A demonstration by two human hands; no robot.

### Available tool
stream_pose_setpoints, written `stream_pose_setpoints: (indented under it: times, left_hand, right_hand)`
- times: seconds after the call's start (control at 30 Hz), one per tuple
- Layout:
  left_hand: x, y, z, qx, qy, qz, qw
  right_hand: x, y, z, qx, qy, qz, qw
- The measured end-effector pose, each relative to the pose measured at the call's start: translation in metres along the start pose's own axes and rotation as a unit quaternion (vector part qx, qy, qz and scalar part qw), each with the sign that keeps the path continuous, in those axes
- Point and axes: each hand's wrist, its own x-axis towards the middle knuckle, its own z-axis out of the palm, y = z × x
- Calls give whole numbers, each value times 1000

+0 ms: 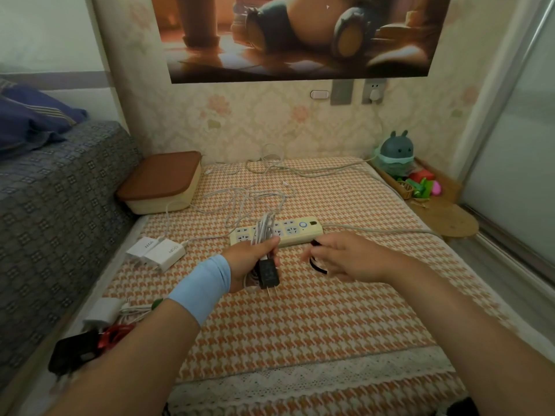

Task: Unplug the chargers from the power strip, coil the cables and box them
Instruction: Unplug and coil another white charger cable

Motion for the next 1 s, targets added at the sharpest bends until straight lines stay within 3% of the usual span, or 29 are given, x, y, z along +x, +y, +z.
stream_pose_setpoints:
  times: [0.13, 0.27, 0.5, 0.67, 0.87, 1.0]
  left_hand:
    - [-5, -1, 0, 12, 20, 37, 999]
    - [-5, 0, -4, 88, 98, 79, 988]
    - [-3, 6, 3, 223, 130, 105, 960]
    - [1, 8, -1, 255, 138, 95, 952]
    - [1, 8, -8, 285, 160, 98, 940]
    - [-5, 9, -13, 305, 131, 126, 935]
  right_hand:
    - [14, -14, 9, 50, 17, -20, 998]
    - [20, -34, 26, 57, 35, -67, 996]
    - [47, -44, 50, 123, 202, -124, 964]
    - [66, -46, 59, 74, 292, -42, 953]
    - [70, -50, 64, 106, 244, 94, 959]
    - [70, -50, 68, 150, 205, 80, 964]
